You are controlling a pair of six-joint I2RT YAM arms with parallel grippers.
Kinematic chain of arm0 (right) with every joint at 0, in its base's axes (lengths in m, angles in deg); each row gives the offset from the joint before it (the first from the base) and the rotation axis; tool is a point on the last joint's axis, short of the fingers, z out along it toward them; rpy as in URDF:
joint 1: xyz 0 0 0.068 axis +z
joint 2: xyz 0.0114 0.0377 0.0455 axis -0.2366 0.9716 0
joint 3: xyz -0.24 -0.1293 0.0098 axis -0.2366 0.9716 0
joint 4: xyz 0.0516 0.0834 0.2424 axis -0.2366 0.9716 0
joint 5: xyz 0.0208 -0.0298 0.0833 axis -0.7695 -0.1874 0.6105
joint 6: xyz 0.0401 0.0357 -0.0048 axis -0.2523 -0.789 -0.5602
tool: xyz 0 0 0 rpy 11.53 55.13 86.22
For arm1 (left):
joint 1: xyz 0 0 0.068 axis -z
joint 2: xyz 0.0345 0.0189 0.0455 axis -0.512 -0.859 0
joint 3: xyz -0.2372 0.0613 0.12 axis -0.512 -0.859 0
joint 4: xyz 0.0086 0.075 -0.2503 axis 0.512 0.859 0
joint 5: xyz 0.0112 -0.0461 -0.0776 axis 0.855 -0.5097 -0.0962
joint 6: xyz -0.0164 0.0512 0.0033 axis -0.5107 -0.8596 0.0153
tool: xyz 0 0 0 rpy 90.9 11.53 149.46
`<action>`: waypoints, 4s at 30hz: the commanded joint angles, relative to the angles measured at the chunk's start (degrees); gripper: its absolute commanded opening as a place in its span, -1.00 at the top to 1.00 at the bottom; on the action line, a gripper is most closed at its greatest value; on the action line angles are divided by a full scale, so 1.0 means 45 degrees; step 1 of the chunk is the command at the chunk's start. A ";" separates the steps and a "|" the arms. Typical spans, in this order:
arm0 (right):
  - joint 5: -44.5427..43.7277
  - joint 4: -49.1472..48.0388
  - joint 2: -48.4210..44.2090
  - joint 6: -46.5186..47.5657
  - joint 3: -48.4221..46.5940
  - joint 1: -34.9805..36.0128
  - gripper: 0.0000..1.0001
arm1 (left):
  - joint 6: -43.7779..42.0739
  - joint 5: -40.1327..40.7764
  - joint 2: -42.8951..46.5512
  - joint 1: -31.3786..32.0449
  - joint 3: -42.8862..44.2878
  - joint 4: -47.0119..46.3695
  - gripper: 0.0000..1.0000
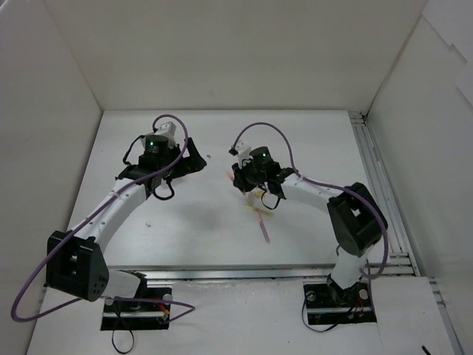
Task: Sort the stationery into containers
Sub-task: Place the pen in the storage box.
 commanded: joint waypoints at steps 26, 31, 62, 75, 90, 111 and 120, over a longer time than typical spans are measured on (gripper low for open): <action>0.1234 -0.5719 -0.4425 -0.1132 0.2625 0.0347 1.00 | 0.0796 -0.1989 -0.1650 0.2374 0.1022 -0.4542 0.05; 0.0939 -0.5738 -0.4464 -0.1191 0.2528 0.0386 1.00 | 0.0835 -0.1812 -0.1689 0.2493 0.0983 -0.4542 0.38; -0.1731 -0.2693 -0.6025 -0.1328 0.2663 0.0679 -0.96 | -0.2753 0.1020 0.0479 -0.2680 0.0318 -0.3350 1.00; -0.5974 -0.1325 -0.6925 -0.2890 0.3407 -0.0922 -0.96 | -0.3402 -0.0173 -0.2372 -0.5183 0.2701 -0.4383 1.00; -0.7184 -0.0309 -0.7120 -0.2285 0.3349 -0.1450 -0.96 | -0.4419 0.2267 -0.3739 -0.4402 0.2955 -0.7038 1.00; -0.7438 -0.0270 -0.7042 -0.1992 0.3563 -0.1587 -0.96 | -0.3892 0.2230 -0.5517 -0.4167 0.2976 -0.9189 1.00; -0.7283 -0.0270 -0.6788 -0.1953 0.3485 -0.1587 -0.96 | -0.3618 0.2230 -0.5595 -0.3933 0.2232 -0.9797 0.96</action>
